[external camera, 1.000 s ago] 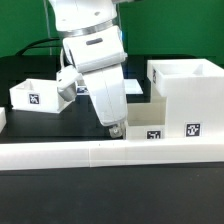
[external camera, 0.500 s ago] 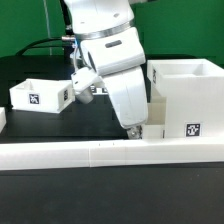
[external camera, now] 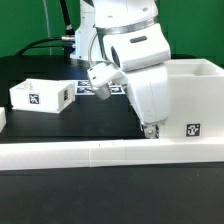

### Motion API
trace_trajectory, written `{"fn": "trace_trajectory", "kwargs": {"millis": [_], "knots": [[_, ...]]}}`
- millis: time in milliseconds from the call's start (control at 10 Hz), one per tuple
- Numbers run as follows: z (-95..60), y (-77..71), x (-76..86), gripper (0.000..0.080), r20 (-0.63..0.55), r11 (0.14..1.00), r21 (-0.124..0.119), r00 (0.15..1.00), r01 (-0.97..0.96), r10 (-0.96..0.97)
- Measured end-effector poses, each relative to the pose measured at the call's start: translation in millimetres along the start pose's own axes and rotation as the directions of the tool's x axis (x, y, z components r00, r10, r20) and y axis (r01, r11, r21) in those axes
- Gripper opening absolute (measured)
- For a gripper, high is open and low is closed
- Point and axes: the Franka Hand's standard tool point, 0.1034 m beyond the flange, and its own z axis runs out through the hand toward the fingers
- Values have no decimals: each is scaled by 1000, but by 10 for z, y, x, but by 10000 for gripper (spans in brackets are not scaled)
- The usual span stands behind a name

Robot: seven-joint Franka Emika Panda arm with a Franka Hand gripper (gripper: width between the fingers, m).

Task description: Assemble drawer

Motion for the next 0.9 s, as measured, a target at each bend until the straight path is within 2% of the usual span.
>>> {"fn": "trace_trajectory", "kwargs": {"millis": [100,300,500,600,800,900], "knots": [[-18,-16,-124,649,3,1000,-4,1000,-9,9],[-121,-76,-420,649,14,998,-44,999,-41,41],[-348,-315,-694,649,30,990,-67,992,-121,123],[-411,-425,-742,649,34,985,-78,987,-152,155],[-554,-767,-845,649,50,970,-117,974,-215,222],[-581,-846,-856,649,56,969,-115,973,-218,225]]}}
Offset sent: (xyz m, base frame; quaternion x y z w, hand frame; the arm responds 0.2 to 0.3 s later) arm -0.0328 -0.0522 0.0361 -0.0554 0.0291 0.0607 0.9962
